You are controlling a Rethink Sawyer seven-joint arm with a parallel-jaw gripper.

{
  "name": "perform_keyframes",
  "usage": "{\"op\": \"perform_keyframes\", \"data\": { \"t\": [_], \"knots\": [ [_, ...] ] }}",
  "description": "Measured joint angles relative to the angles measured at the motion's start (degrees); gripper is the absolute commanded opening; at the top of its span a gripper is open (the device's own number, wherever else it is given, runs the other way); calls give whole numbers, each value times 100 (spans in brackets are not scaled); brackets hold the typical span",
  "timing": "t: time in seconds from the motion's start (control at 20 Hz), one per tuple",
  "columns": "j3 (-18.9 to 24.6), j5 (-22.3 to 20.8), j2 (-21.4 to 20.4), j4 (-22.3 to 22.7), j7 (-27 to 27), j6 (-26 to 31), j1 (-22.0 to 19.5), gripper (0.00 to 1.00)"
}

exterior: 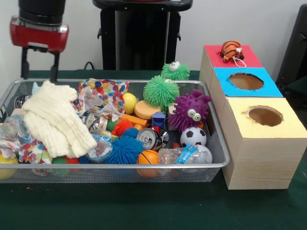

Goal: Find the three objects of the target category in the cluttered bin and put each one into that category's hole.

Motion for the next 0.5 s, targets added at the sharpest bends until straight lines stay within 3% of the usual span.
{"op": "perform_keyframes", "data": {
  "t": [0.5],
  "knots": [
    [204,-358,590,-199,0,-2,-495,100]
  ]
}}
